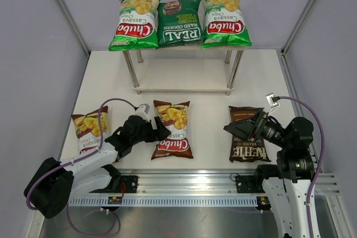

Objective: Place and organize the chips bags onto the shelf

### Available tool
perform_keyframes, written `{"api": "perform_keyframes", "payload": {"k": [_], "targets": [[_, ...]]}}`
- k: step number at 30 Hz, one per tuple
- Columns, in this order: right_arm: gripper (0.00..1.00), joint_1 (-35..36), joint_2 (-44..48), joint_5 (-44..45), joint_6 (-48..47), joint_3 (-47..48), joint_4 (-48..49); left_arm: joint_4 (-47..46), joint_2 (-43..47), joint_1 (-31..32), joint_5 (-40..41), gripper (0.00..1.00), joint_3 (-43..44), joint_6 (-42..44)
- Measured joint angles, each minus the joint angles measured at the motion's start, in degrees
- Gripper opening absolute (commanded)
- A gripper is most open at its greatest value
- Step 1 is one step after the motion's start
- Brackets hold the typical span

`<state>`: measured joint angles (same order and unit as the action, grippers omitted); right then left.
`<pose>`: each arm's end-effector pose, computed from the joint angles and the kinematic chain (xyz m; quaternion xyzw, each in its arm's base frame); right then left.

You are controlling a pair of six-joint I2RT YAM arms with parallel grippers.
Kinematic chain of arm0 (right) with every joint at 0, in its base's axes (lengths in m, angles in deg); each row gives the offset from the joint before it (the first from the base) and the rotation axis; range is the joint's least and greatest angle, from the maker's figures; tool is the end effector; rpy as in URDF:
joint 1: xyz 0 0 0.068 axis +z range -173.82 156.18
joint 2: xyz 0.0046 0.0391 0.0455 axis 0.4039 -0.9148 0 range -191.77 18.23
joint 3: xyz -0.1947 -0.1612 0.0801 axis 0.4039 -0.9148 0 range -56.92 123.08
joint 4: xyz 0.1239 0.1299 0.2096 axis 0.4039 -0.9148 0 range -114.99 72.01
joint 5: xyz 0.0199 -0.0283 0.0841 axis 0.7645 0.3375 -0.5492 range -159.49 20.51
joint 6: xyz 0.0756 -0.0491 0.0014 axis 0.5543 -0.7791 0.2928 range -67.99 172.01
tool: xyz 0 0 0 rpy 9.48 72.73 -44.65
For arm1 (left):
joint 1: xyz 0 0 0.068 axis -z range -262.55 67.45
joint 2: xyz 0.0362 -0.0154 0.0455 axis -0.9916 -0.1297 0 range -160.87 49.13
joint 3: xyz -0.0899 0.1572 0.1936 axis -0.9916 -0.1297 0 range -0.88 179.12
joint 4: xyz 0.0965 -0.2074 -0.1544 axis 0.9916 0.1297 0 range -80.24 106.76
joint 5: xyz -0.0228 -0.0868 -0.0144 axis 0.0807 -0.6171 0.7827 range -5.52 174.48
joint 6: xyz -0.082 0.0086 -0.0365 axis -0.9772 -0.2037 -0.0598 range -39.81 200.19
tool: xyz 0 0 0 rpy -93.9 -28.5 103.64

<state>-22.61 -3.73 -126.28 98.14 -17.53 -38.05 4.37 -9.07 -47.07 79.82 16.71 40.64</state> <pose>0.1296 0.0701 0.3391 -0.0606 0.7134 0.5589 0.4185 0.1980 -0.1491 0.1180 -0.0128 0.8872 -0.3086 0.3426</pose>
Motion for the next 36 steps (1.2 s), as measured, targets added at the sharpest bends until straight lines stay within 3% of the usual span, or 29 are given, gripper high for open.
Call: {"api": "perform_keyframes", "payload": {"k": [6,11,17,29,32,36], "targets": [[0.97,0.0,0.3,-0.6,2.1,-3.1,2.9,-10.8,-1.9,-0.1,-2.0,0.77,-4.5,-2.9],[0.97,0.0,0.3,-1.0,5.9,-8.7,7.2,-20.5,-2.4,-0.2,-3.4,0.47,-8.5,-6.6],[0.96,0.0,0.6,-1.2,8.3,-12.6,10.0,-25.2,3.9,-0.1,-3.0,0.28,-12.5,-11.3],[0.94,0.5,0.8,0.3,12.8,-22.7,17.3,-7.7,34.1,-0.2,5.0,0.22,-14.8,-16.2],[0.94,3.0,-1.5,2.8,15.5,-25.6,22.0,-5.4,36.4,-0.2,6.1,0.23,-13.9,-17.9],[0.97,12.2,-4.3,9.7,18.0,-27.6,28.6,-4.8,33.4,-0.2,6.6,0.22,-10.3,-20.3]]}}
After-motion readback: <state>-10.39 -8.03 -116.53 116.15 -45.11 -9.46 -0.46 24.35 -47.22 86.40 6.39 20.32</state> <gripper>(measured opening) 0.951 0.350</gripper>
